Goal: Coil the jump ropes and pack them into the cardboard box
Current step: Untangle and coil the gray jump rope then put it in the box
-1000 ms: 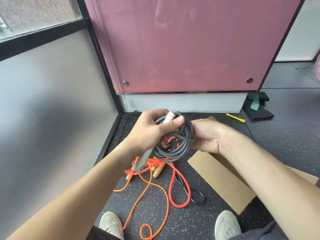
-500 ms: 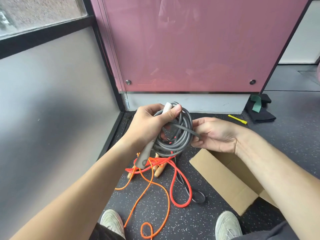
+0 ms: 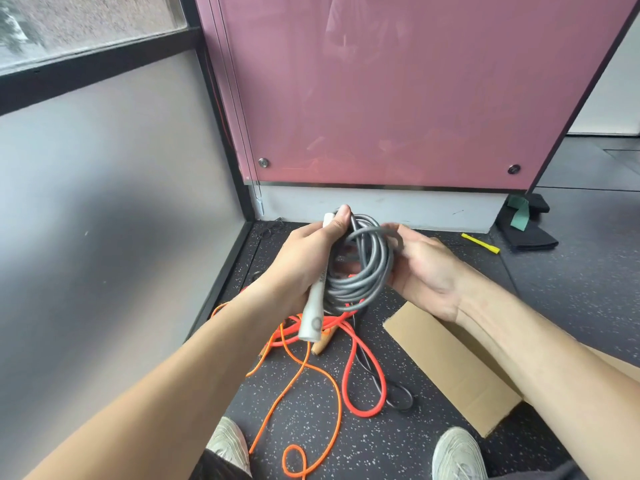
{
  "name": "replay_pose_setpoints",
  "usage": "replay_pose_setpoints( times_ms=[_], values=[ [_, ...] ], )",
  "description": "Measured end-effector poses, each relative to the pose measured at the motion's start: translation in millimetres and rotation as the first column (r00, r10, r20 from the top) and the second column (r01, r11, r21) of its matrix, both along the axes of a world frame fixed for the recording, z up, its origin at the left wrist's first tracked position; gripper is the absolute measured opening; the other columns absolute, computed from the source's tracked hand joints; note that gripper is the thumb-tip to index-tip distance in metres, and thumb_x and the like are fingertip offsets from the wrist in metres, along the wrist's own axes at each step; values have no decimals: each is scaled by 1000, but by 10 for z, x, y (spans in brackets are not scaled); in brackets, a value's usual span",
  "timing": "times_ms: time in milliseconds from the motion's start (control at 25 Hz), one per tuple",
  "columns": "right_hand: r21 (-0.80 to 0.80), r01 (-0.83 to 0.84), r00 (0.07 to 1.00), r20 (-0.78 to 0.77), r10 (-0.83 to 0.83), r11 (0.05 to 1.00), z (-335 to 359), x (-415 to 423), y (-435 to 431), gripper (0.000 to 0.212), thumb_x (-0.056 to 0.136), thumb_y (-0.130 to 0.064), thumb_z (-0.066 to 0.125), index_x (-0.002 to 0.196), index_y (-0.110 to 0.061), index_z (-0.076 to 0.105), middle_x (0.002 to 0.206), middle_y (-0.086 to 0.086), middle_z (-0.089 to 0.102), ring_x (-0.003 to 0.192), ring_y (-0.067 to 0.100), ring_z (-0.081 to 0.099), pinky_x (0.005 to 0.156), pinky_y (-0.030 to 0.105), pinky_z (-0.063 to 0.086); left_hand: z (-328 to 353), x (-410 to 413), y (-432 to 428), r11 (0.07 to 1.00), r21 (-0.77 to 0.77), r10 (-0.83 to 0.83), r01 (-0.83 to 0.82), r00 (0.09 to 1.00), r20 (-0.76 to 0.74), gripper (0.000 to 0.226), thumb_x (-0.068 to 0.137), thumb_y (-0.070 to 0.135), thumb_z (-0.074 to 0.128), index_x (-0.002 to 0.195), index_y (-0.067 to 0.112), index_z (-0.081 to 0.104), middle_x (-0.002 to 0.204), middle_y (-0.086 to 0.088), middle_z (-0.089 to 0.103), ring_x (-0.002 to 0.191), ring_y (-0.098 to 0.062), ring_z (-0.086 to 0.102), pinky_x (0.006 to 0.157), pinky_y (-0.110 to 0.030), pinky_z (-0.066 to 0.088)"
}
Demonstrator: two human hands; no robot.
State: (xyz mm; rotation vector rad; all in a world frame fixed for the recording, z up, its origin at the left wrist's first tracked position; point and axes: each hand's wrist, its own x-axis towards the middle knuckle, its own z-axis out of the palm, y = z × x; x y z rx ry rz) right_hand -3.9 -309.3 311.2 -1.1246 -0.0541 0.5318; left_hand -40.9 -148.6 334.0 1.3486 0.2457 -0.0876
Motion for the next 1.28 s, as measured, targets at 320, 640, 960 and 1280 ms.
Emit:
replay_pose_setpoints(
  times_ms=[320, 640, 960, 1280],
  values=[
    [39, -108, 981, 166, 100, 993, 99, -179, 91, 66, 83, 7, 69, 143, 1, 44, 126, 24, 64, 116, 34, 62, 110, 52, 45, -108, 91, -86, 918, 363, 101, -161, 979, 180, 66, 74, 71, 64, 94, 8, 70, 87, -12, 76, 84, -28, 74, 82, -53, 59],
    [-219, 390, 816, 532, -226, 894, 6, -271, 216, 78, 57, 3, 80, 117, -38, 51, 110, 11, 68, 97, 28, 69, 92, 53, 56, -109, 105, -107, 941, 292, 117, -168, 976, 185, 59, 80, 67, 67, 88, 9, 69, 68, 1, 64, 64, -16, 56, 69, -44, 53],
    [-365, 550, 584, 811, -33, 751, 46, -247, 80, 60, 60, -27, 85, 106, -33, 47, 90, -5, 73, 77, 19, 72, 70, 47, 56, -38, 13, -96, 891, 397, 80, -220, 937, 339, 65, 85, 64, 64, 85, 0, 52, 70, 0, 55, 67, -16, 55, 69, -46, 54],
    [-543, 623, 442, 838, 319, 563, 141, -178, -93, 55, 77, -51, 68, 103, -26, 28, 87, 1, 72, 72, 27, 69, 62, 41, 52, -100, 39, -94, 967, 234, 66, -99, 987, 145, 65, 66, 73, 69, 99, 18, 66, 101, -12, 75, 97, -34, 73, 89, -60, 56]
  ],
)
